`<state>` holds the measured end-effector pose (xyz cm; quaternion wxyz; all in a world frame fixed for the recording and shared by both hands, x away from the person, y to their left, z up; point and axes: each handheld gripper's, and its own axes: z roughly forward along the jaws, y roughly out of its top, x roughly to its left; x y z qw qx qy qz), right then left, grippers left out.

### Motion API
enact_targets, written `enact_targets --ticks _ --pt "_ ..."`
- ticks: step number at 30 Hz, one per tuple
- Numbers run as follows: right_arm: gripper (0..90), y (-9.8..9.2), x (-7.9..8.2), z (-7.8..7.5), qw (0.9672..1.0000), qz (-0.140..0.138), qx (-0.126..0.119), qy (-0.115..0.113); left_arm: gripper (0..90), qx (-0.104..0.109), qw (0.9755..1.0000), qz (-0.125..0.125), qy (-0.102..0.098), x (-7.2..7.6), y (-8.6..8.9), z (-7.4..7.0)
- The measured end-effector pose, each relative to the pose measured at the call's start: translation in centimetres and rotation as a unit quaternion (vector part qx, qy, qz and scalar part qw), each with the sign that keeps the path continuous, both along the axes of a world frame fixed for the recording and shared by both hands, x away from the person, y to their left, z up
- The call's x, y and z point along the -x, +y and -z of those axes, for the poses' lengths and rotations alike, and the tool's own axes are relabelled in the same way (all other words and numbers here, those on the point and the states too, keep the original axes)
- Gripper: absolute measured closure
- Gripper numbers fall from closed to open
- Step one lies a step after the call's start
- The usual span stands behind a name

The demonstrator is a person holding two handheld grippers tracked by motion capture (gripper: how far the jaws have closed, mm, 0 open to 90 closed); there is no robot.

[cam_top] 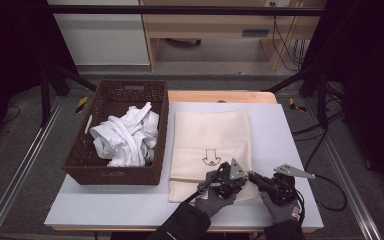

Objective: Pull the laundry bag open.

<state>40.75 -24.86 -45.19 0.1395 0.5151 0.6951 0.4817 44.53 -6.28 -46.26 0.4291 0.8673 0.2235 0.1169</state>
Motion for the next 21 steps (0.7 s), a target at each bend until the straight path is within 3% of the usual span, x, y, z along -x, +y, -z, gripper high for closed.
enact_targets --ticks 8,17,19,21 --pt "84.3 0.0 0.1 -0.2 0.9999 0.008 0.008 -0.001 80.8 -0.003 1.0 -0.003 0.001 0.2 0.3 -0.1" --pt "84.4 -0.5 0.3 -0.4 0.9995 0.028 0.006 -0.008 80.9 -0.021 0.9998 -0.003 0.002 0.5 1.4 0.0" --pt "84.4 -0.5 0.3 -0.4 0.9995 0.031 0.008 -0.009 80.9 -0.035 0.9994 0.0 -0.003 0.6 1.8 0.1" --pt "84.4 -0.5 0.3 -0.4 0.9995 0.03 0.007 -0.009 80.9 -0.032 0.9995 -0.002 0.005 0.6 2.3 0.2"
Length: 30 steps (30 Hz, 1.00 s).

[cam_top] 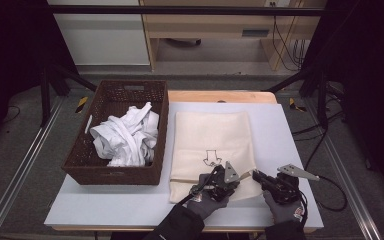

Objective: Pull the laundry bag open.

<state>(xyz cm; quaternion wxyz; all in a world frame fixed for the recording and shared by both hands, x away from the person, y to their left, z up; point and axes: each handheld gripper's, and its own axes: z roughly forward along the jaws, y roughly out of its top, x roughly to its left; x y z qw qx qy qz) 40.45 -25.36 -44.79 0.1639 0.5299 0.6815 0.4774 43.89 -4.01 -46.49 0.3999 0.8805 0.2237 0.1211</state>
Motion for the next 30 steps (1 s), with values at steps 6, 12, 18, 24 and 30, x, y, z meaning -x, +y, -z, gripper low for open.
enact_targets --ticks 6,12,18,24,30 --pt "84.4 0.1 -0.1 0.1 1.0 0.005 0.007 0.001 80.8 -0.005 1.0 0.001 0.006 0.0 1.1 0.3" --pt "84.4 -0.2 0.0 0.0 1.0 0.009 0.003 -0.001 80.9 -0.011 0.9999 -0.003 0.005 0.2 2.2 0.2" --pt "84.3 -0.3 0.1 0.1 0.9999 0.013 0.003 0.0 80.9 -0.016 0.9998 -0.007 0.011 0.2 3.6 0.2" --pt "84.4 -0.5 0.1 0.1 0.9997 0.023 0.009 -0.002 80.9 -0.025 0.9995 -0.016 0.009 0.3 5.1 0.2" --pt "84.4 -0.9 0.2 0.1 0.9995 0.032 0.007 -0.001 80.9 -0.031 0.9991 -0.027 0.01 0.5 7.4 0.3"
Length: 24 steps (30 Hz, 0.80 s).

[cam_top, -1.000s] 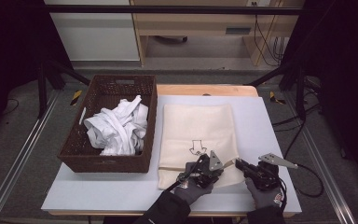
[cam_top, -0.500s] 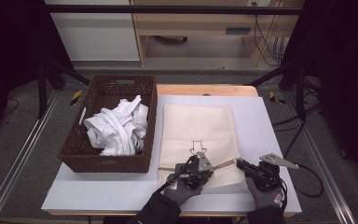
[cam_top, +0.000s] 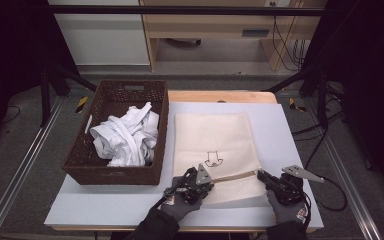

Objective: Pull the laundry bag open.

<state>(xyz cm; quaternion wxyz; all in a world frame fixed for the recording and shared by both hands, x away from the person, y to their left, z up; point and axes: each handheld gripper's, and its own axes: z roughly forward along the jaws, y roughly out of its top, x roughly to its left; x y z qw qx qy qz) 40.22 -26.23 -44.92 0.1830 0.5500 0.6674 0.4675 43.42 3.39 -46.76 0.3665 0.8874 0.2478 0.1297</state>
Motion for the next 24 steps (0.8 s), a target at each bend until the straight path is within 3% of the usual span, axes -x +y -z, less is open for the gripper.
enact_targets --ticks 5,11,19,24 --pt "84.3 0.1 0.0 0.1 1.0 0.0 0.0 0.002 80.9 0.001 1.0 -0.007 0.005 0.0 1.7 0.0" --pt "84.3 0.2 0.0 0.2 1.0 -0.001 0.0 0.005 80.9 -0.009 0.9999 -0.011 -0.002 0.3 3.3 -0.4" --pt "84.3 0.1 0.0 0.3 1.0 0.001 0.0 0.004 80.9 -0.002 0.9998 -0.02 0.0 0.5 5.3 -0.4" --pt "84.3 0.1 0.1 0.4 1.0 0.003 0.002 0.006 80.9 -0.011 0.9996 -0.026 -0.005 0.7 6.3 -0.4"
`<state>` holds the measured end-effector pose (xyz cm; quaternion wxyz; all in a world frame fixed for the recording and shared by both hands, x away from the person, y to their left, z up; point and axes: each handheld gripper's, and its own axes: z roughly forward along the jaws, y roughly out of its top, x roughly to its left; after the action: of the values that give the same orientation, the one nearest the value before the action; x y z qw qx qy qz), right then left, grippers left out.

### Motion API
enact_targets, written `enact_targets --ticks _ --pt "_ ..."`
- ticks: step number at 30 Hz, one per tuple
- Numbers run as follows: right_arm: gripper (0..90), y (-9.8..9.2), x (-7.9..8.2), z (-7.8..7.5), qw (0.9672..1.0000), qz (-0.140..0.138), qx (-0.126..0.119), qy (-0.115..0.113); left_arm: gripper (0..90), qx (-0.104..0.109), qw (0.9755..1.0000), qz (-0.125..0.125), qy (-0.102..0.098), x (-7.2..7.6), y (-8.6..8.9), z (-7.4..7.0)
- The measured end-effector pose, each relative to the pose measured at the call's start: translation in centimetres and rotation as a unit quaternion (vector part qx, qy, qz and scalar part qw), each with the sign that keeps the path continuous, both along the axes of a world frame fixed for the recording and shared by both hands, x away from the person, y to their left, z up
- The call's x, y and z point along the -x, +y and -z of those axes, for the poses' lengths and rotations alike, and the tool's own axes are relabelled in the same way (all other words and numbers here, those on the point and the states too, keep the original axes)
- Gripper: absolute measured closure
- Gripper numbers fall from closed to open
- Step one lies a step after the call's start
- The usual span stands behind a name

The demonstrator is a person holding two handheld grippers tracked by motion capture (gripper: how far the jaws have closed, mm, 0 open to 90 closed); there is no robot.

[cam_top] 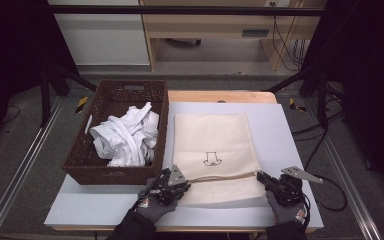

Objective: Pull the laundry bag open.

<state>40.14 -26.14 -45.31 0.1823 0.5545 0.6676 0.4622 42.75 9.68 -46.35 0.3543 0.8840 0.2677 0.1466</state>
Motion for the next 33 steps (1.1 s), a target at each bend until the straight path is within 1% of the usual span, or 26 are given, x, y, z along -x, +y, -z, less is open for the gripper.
enact_targets --ticks 2,5,7,11,14,18,23,24,25,26,30,32,33 --pt "84.3 0.0 0.0 0.0 1.0 0.001 -0.002 0.001 80.9 0.002 1.0 -0.003 0.003 0.0 0.5 0.0" --pt "84.3 0.0 0.0 0.1 1.0 0.0 -0.002 0.001 80.9 -0.002 1.0 -0.006 0.002 0.1 1.1 -0.1" --pt "84.3 0.0 0.0 0.1 1.0 0.0 -0.003 0.002 80.9 -0.001 1.0 -0.006 0.002 0.2 1.4 -0.2" --pt "84.3 -0.1 0.0 0.1 1.0 0.003 -0.003 0.002 80.9 -0.008 0.9999 -0.009 0.001 0.3 1.8 -0.1" --pt "84.3 -0.2 0.0 0.1 1.0 0.003 -0.004 0.002 80.9 -0.008 0.9999 -0.011 0.002 0.3 2.2 -0.1" --pt "84.3 -0.2 0.0 0.2 1.0 0.005 -0.003 0.002 80.9 -0.016 0.9997 -0.015 0.002 0.3 2.8 -0.2" --pt "84.3 -0.2 0.0 0.3 1.0 0.007 0.0 0.003 80.9 -0.019 0.9995 -0.024 0.006 0.3 3.7 0.1" --pt "84.3 -0.2 0.0 0.3 1.0 0.009 0.002 0.003 80.9 -0.015 0.9995 -0.026 0.006 0.3 4.0 0.2" --pt "84.3 -0.2 0.0 0.3 0.9999 0.009 0.0 0.005 80.9 -0.018 0.9994 -0.028 0.006 0.3 4.2 0.2" --pt "84.3 -0.2 0.1 0.3 0.9999 0.011 -0.001 0.005 80.9 -0.015 0.9995 -0.028 0.007 0.3 4.4 0.3" --pt "84.2 -0.2 0.1 0.4 0.9999 0.009 0.001 0.007 80.9 -0.018 0.9993 -0.031 0.009 0.4 4.8 0.5" --pt "84.2 -0.1 0.1 0.5 0.9999 0.01 0.004 0.009 80.8 -0.026 0.9991 -0.031 0.008 0.4 4.9 0.7" --pt "84.2 -0.1 0.0 0.6 0.9999 0.01 0.005 0.01 80.8 -0.021 0.9992 -0.033 0.011 0.3 5.0 0.8"
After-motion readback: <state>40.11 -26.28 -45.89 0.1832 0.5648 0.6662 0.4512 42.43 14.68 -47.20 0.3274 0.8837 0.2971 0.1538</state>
